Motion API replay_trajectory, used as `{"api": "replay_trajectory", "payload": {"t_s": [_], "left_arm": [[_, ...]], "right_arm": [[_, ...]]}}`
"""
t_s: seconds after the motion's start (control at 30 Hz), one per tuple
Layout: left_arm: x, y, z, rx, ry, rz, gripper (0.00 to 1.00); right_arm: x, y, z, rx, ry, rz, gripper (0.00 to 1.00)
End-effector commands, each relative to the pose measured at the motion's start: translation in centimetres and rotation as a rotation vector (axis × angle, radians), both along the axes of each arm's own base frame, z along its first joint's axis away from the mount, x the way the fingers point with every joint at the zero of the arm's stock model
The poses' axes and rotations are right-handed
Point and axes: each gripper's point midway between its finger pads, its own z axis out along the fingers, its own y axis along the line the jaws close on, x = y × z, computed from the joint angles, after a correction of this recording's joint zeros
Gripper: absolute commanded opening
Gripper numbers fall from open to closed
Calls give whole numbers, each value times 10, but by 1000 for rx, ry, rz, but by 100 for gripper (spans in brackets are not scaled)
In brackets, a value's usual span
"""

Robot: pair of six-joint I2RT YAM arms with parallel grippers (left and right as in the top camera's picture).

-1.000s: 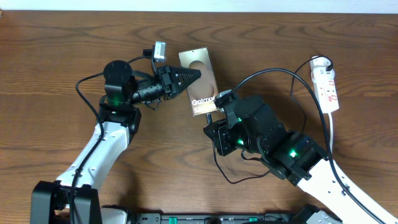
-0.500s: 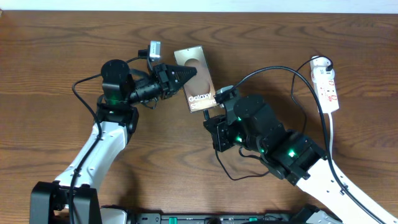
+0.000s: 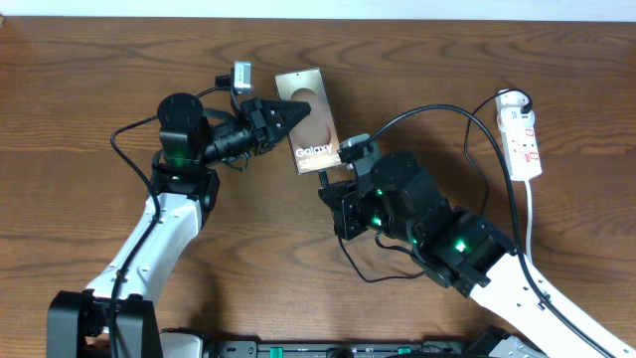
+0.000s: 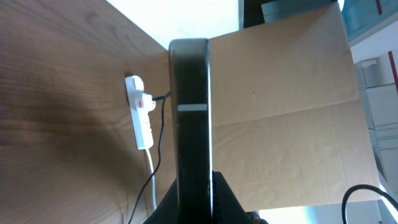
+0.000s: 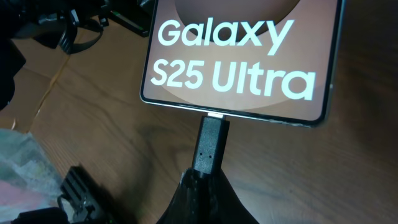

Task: Plug charger to phone and switch on socket
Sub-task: 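Push the USB-C plug up into the phone's bottom port with the right gripper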

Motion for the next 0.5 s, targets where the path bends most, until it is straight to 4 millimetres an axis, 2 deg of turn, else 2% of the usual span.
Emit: {"api": "replay_trajectory", "payload": {"t_s": [0.0,0.07,0.23,0.37,0.47], "left_arm": [[-28,-18,6,7,-59,-164,7],[-29,-19,6,10,-67,-170,7],[-31,-19,6,9,-69,-178,7],[-34,-20,6,7,-69,-195,7],[-33,-20,6,8,-69,-192,7]], "right_arm": [[19,-2,32,44,-105,-70,1],[18,-3,30,41,-91,-75,1],[26,-2,41,75,-130,-92,1],[24,-5,34,54,-101,-102,1],[32,-8,43,73,-141,-133,1]]}}
